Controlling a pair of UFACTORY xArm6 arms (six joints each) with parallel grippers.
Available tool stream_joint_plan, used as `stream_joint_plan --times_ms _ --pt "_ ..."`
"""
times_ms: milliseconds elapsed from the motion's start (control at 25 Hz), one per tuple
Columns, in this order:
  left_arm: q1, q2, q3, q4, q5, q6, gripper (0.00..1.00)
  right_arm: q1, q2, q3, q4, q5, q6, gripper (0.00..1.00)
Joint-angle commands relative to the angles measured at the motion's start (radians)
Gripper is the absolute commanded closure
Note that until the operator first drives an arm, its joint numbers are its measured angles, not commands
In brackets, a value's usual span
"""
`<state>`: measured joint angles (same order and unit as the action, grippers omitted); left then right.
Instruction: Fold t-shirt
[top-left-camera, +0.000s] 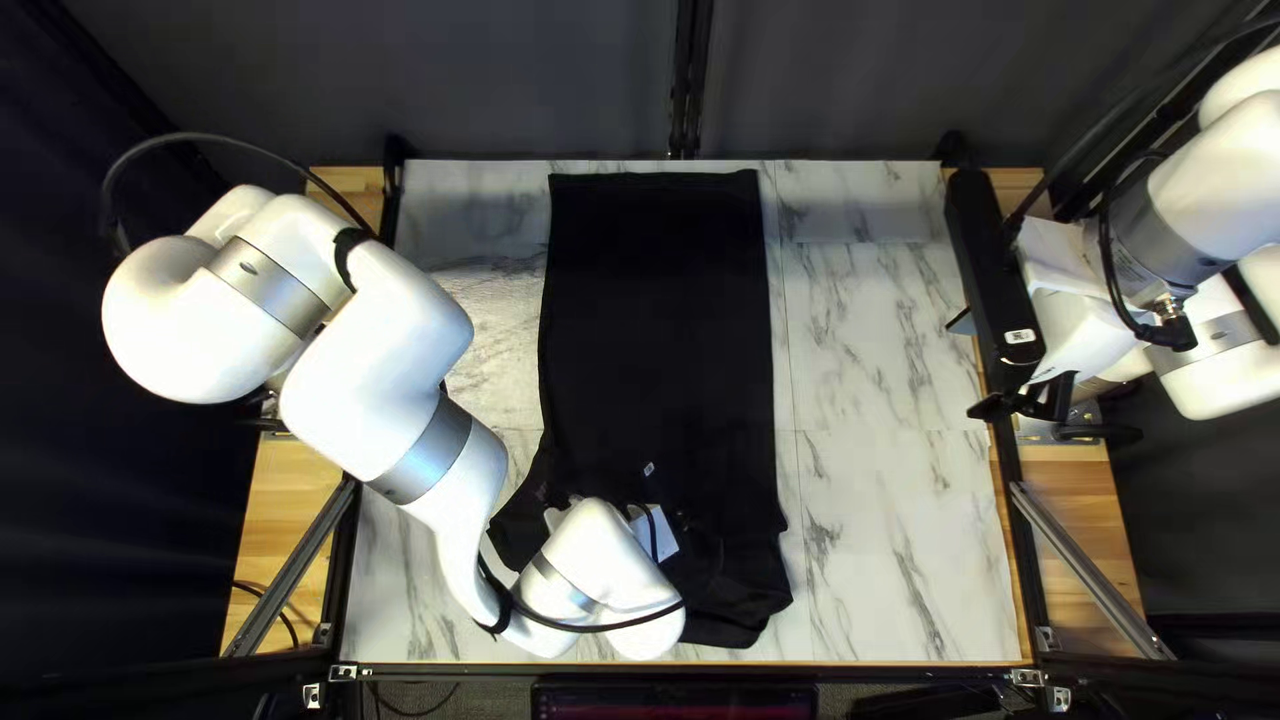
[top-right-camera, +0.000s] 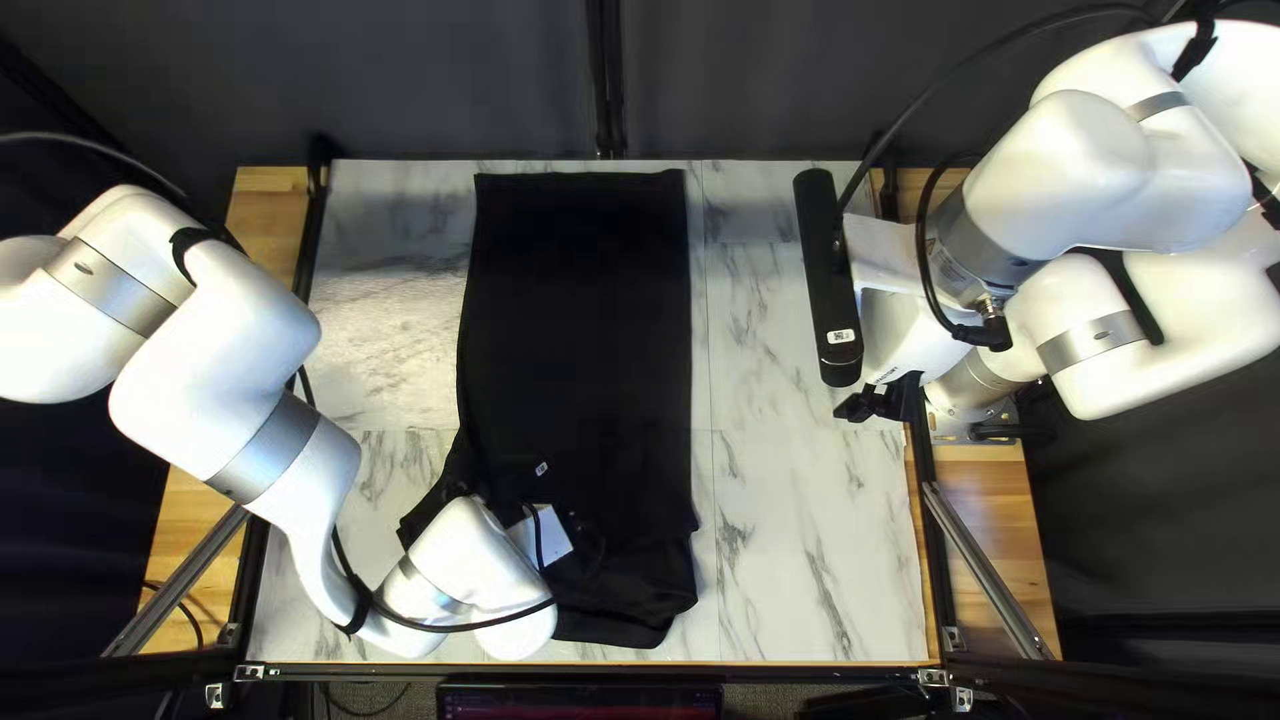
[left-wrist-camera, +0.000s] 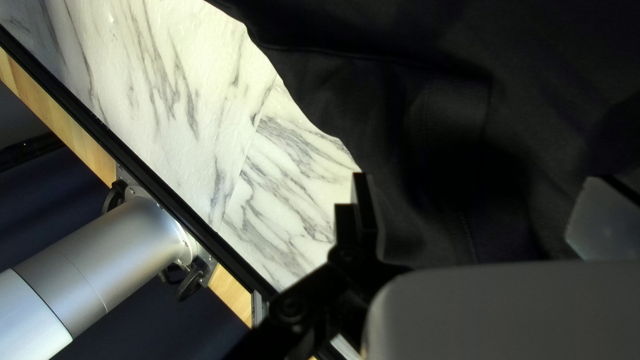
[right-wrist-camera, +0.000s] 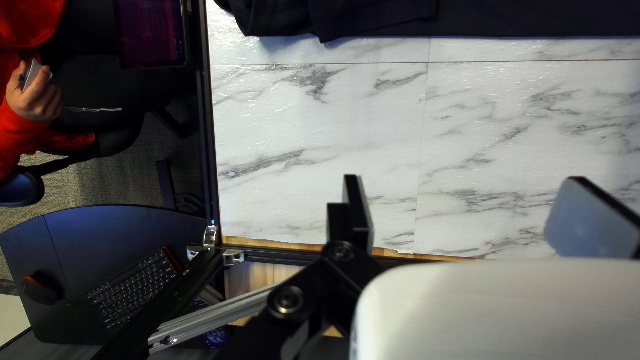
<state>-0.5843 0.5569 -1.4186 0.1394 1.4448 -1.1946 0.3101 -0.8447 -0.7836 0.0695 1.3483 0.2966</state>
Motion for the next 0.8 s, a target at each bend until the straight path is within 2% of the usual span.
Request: stream_joint_plan --times_ms 40,240,440,680,800 --pt "0.010 0.000 -0.011 -0.026 0.018 0.007 0.00 0.000 0.000 0.000 0.000 0.000 0.000 0.00" --pt "0.029 0.001 -0.025 -0.060 0.048 0.001 0.00 0.000 0.000 0.000 0.000 0.000 0.000 0.00" --pt "0.040 -0.034 0.033 -0.082 -0.015 0.010 0.00 0.000 0.000 0.000 0.000 0.000 0.000 0.00" --pt "0.014 -0.020 0.007 -0.084 -0.031 -0.061 0.00 0.000 0.000 0.000 0.000 0.000 0.000 0.00" --pt "0.011 -0.028 0.034 -0.072 -0.048 -0.090 0.00 0.000 0.000 0.000 0.000 0.000 0.000 0.00"
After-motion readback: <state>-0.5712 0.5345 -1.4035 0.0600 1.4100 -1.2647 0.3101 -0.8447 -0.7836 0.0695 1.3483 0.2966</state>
